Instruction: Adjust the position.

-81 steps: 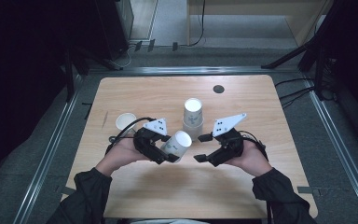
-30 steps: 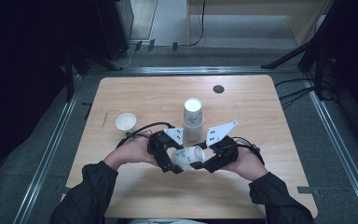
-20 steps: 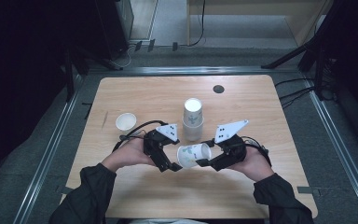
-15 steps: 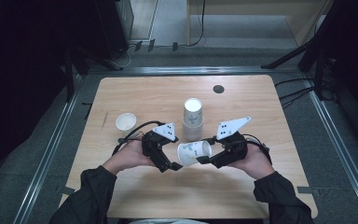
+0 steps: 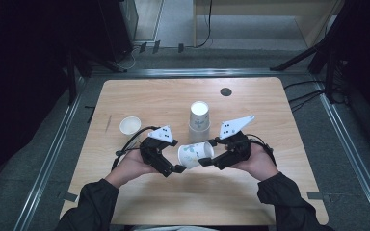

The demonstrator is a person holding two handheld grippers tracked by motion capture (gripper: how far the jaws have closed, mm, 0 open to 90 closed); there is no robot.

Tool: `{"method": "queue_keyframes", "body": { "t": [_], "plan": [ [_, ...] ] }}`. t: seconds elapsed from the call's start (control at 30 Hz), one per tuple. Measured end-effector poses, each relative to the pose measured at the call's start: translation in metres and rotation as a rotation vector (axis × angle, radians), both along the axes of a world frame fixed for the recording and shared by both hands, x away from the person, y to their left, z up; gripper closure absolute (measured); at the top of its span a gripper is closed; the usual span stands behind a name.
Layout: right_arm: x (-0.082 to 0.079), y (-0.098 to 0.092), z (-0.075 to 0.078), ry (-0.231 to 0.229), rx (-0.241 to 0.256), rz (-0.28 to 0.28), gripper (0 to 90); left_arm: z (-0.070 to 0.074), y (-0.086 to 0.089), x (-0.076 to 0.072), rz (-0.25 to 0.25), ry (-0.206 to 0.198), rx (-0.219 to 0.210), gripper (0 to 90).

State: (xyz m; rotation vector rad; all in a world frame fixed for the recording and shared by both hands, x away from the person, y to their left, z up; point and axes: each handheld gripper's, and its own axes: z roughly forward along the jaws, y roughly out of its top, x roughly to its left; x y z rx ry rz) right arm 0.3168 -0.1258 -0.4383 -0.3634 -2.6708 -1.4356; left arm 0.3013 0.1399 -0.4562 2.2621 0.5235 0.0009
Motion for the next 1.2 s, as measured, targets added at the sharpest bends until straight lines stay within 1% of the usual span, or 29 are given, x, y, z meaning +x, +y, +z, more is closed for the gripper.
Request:
{"method": "queue_keyframes", "body": {
  "t": [0.03,0.07,0.1,0.13,0.17,0.23,0.3,0.33,0.37,0.4,0.43,0.47,0.5,0.53,0.57,0.6,0.63,0.67,0.7,0.73,0.77,0.8,0.87,0.9,1.0,1.07,1.13,1.17,1.2],
  "plan": [
    [0.001,0.002,0.000,0.003,0.001,0.006,35.1,-0.001,0.002,-0.001,0.004,0.000,-0.023,0.0],
    [0.001,0.002,0.000,0.003,0.001,0.006,35.1,-0.001,0.002,-0.001,0.004,0.000,-0.023,0.0],
    [0.002,0.003,0.000,0.002,0.007,0.010,35.1,-0.001,0.003,-0.001,0.007,0.008,-0.050,0.0],
    [0.004,0.006,0.001,0.018,0.022,0.022,35.2,-0.002,0.005,-0.002,0.009,0.003,-0.075,0.0],
    [0.005,0.007,0.001,0.024,0.031,0.027,35.2,-0.002,0.006,-0.003,0.008,-0.007,-0.087,0.0],
    [0.004,0.011,0.003,0.019,0.030,0.032,35.3,-0.003,0.006,-0.004,0.003,-0.002,-0.092,0.0],
    [0.002,0.014,0.004,0.023,0.028,0.038,35.3,-0.003,0.005,-0.008,-0.006,-0.022,-0.085,0.1],
    [0.002,0.014,0.004,0.023,0.028,0.038,35.3,-0.003,0.005,-0.008,-0.006,-0.022,-0.085,0.1],
    [0.001,0.017,0.005,0.028,0.040,0.058,35.3,-0.002,0.004,-0.011,-0.017,-0.040,-0.092,0.1],
    [0.000,0.019,0.005,0.027,0.043,0.065,35.2,-0.002,0.004,-0.011,-0.017,-0.040,-0.092,0.1],
    [0.000,0.020,0.006,0.027,0.041,0.066,35.3,-0.001,0.004,-0.012,-0.032,-0.039,-0.114,0.1],
    [0.000,0.020,0.006,0.027,0.041,0.066,35.3,-0.001,0.004,-0.012,-0.032,-0.039,-0.114,0.3],
    [0.000,0.021,0.005,0.035,0.051,0.069,35.3,0.000,0.004,-0.013,-0.044,-0.048,-0.143,3.3],
    [0.000,0.021,0.005,0.040,0.056,0.068,35.2,-0.001,0.005,-0.013,-0.060,-0.043,-0.159,6.9],
    [0.001,0.021,0.006,0.048,0.071,0.076,35.3,0.000,0.005,-0.013,-0.063,-0.044,-0.161,7.0],
    [0.001,0.021,0.006,0.048,0.071,0.076,35.3,0.000,0.005,-0.013,-0.063,-0.044,-0.161,7.0],
    [0.001,0.020,0.007,0.035,0.093,0.082,35.3,0.000,0.005,-0.013,-0.064,-0.040,-0.163,7.0],
    [0.001,0.020,0.007,0.035,0.093,0.082,35.3,0.000,0.005,-0.013,-0.064,-0.040,-0.163,7.1],
    [0.001,0.018,0.008,0.043,0.111,0.082,35.3,0.000,0.006,-0.014,-0.058,-0.047,-0.166,7.1],
    [0.001,0.017,0.008,0.044,0.113,0.081,35.3,0.000,0.007,-0.013,-0.063,-0.045,-0.171,7.8],
    [0.002,0.017,0.008,0.050,0.116,0.084,35.3,0.000,0.008,-0.014,-0.064,-0.053,-0.180,13.0],
    [0.002,0.016,0.008,0.049,0.113,0.084,35.3,0.000,0.008,-0.014,-0.064,-0.053,-0.180,16.7],
    [0.002,0.016,0.007,0.050,0.117,0.087,35.3,0.001,0.008,-0.014,-0.070,-0.062,-0.178,17.1],
    [0.002,0.016,0.007,0.040,0.106,0.083,35.3,0.002,0.009,-0.015,-0.059,-0.092,-0.167,18.8],
    [0.000,0.017,0.008,0.038,0.110,0.084,35.4,0.003,0.010,-0.016,-0.067,-0.099,-0.172,21.7],
    [-0.001,0.017,0.009,0.032,0.113,0.088,35.6,0.005,0.010,-0.016,-0.071,-0.102,-0.162,23.8],
    [-0.001,0.017,0.008,0.016,0.105,0.097,35.0,0.005,0.009,-0.015,-0.080,-0.091,-0.145,25.3],
    [-0.001,0.017,0.008,0.016,0.105,0.097,35.0,0.005,0.009,-0.015,-0.083,-0.093,-0.140,25.3],
    [-0.001,0.017,0.008,0.007,0.098,0.099,31.4,0.005,0.010,-0.015,-0.098,-0.084,-0.141,25.4]
  ]
}}
